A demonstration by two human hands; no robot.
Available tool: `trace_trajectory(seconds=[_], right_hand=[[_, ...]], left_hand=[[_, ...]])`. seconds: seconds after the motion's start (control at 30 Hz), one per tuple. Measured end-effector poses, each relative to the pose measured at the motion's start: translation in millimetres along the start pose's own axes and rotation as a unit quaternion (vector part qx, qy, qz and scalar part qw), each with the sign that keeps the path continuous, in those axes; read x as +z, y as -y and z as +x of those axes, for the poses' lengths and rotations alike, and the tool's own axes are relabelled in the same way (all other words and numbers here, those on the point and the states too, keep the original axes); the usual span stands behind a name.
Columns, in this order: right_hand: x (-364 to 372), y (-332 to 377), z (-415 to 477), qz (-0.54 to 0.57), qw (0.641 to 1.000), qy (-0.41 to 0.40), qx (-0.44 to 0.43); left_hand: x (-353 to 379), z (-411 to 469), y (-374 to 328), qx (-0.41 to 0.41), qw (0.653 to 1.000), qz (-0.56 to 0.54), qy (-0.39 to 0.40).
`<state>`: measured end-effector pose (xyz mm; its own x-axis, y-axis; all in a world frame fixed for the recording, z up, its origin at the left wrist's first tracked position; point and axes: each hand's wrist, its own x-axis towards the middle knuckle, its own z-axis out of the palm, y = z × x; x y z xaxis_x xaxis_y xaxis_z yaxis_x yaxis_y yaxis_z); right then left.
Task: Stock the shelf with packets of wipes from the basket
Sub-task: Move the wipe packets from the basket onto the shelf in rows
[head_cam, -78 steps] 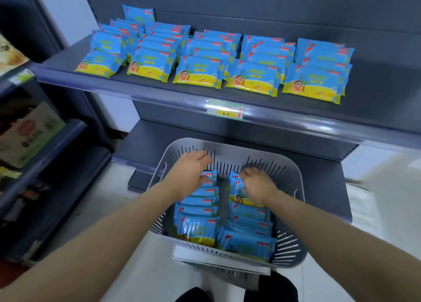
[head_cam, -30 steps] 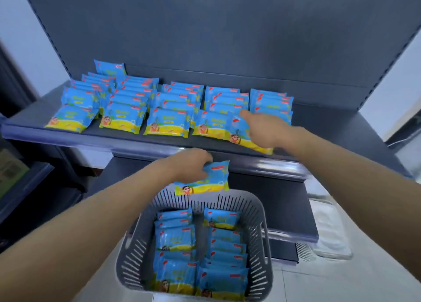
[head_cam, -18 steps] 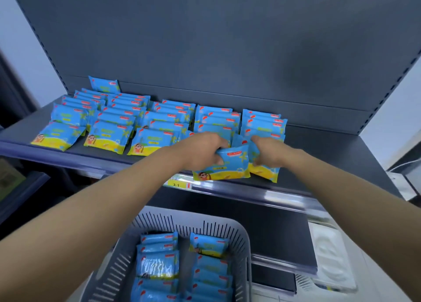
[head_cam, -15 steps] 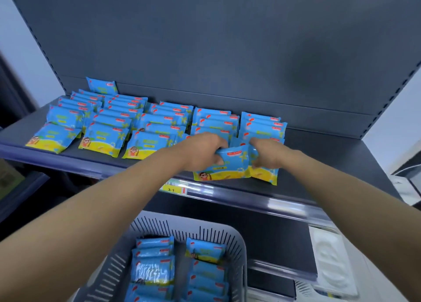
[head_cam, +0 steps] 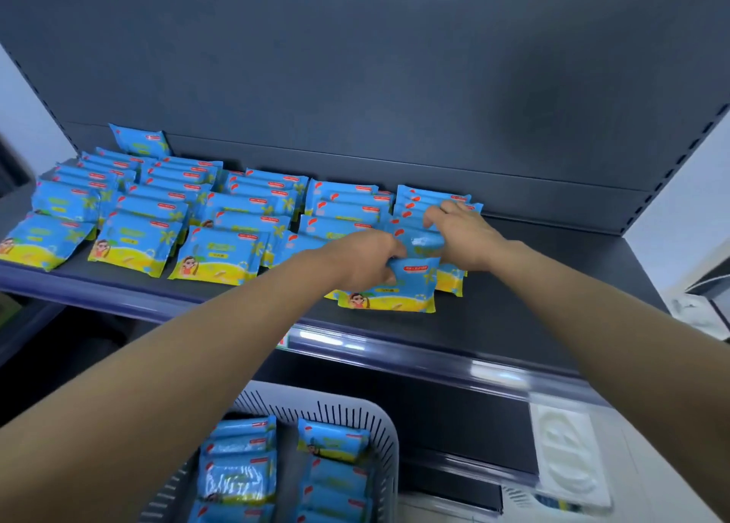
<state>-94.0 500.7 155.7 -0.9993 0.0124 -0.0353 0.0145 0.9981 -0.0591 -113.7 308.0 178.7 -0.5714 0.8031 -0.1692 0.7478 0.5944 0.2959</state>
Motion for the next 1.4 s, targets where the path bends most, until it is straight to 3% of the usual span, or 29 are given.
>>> trace_trajectory(seconds=[0.27,0.57,0.73,0.93,1.2,1.4], right_hand=[[-14,-16,-29,0.025,0.999,-0.027,0.029],[-32,7,-65,-0.008,0.990,-0.141,0.018],[-44,36,-86,-0.006,0.974,-0.225,-0.005],[-40,92,-119,0.032,0.937,-0.346,-0.034],[52,175,-150,0.052,0.964,-0.239,-0.104],[151,206,-160,0.002,0.992,-0.009,-0.128]], left_hand=[[18,34,-5,0.005,0.995,0.094,-0.013],[31,37,-17,0.025,0.974,0.180,-0.136],[7,-3,-19,0.051,0.958,0.139,-0.247],[-9,-90,-11,0.109,0.910,0.069,-0.395],[64,-181,26,0.057,0.948,0.030,-0.313],[132,-221,71,-0.003,0.980,0.028,-0.196]])
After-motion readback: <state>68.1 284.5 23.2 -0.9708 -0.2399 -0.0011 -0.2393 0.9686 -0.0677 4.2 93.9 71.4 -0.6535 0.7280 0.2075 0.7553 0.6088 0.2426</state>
